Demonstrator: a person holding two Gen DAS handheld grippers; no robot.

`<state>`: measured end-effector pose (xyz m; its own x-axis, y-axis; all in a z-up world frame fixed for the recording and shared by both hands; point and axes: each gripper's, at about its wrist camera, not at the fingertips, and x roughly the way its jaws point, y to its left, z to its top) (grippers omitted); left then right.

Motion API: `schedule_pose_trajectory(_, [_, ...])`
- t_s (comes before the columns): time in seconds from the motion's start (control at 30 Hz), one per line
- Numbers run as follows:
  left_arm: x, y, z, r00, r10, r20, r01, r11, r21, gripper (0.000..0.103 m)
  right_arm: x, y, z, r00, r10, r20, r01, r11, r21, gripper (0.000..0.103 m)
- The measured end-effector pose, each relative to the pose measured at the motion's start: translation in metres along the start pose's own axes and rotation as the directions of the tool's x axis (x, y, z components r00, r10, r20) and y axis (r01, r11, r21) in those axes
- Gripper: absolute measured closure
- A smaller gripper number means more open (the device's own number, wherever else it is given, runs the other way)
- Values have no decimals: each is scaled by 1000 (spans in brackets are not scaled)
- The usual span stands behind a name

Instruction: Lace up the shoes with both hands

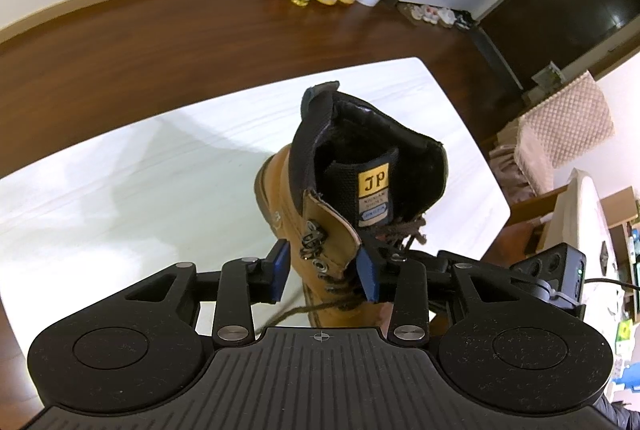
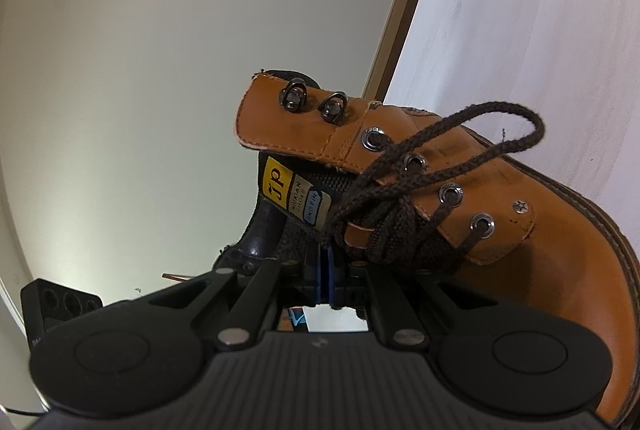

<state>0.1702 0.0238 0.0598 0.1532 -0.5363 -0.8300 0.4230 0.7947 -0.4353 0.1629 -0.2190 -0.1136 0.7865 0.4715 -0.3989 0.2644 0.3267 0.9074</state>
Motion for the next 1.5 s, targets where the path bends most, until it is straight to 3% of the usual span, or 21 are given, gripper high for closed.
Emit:
schedule_pose_trajectory(0.17, [-5,-4,-3,1000,2,9,-3,1000,18,60,12,1,-2,1000,9,-19,-9,1000,-4,98])
schedule_pose_trajectory(0.3, [-13,-8,-10,999,-20,26,18,995,96,61,16,0,-1,1000,8,-28,-8,1000,2,98])
schedule_pose_trajectory(0.47, [-1,-21,-26,996,94,13,-92,926,366,70,17,0,1,999,1,-39,-1,1000,1,97])
schedule_pose_trajectory(0.53, [5,-24,-28,995,99,19,-98,907,410,75,19,1,1,999,-4,-41,4,1000,-2,97])
schedule_pose_trajectory(0.63, [13,-28,-26,996,83,21,-84,891,446,78,20,2,2,999,-9,-43,9,1000,-7,97])
schedule_pose_trajectory(0.77, [24,-32,-22,996,86,0,-76,871,485,98,22,3,5,999,-18,-43,17,1000,-12,96])
schedule_pose_trajectory(0.9, [22,-33,-28,996,94,1,-82,860,504,100,20,3,7,999,-20,-38,20,1000,-7,94])
schedule_pose_trajectory(1.1, [-6,-10,-42,987,161,5,-144,868,475,101,-10,13,4,999,-47,-28,45,998,-52,87])
schedule_pose_trajectory(1.2, [-22,13,-54,971,238,-7,-207,857,472,101,-29,15,-1,996,-86,-26,83,993,-78,84])
schedule_pose_trajectory(1.37, [-46,66,-81,918,395,-43,-328,815,477,101,-53,7,-6,988,-156,2,155,986,-56,83])
schedule_pose_trajectory(1.43, [-55,83,-86,899,435,-47,-364,803,472,101,-44,20,-3,984,-179,20,180,983,-43,83])
schedule_pose_trajectory(1.5, [-62,95,-90,886,462,-48,-388,793,469,101,-64,9,-6,981,-190,36,191,981,-33,83])
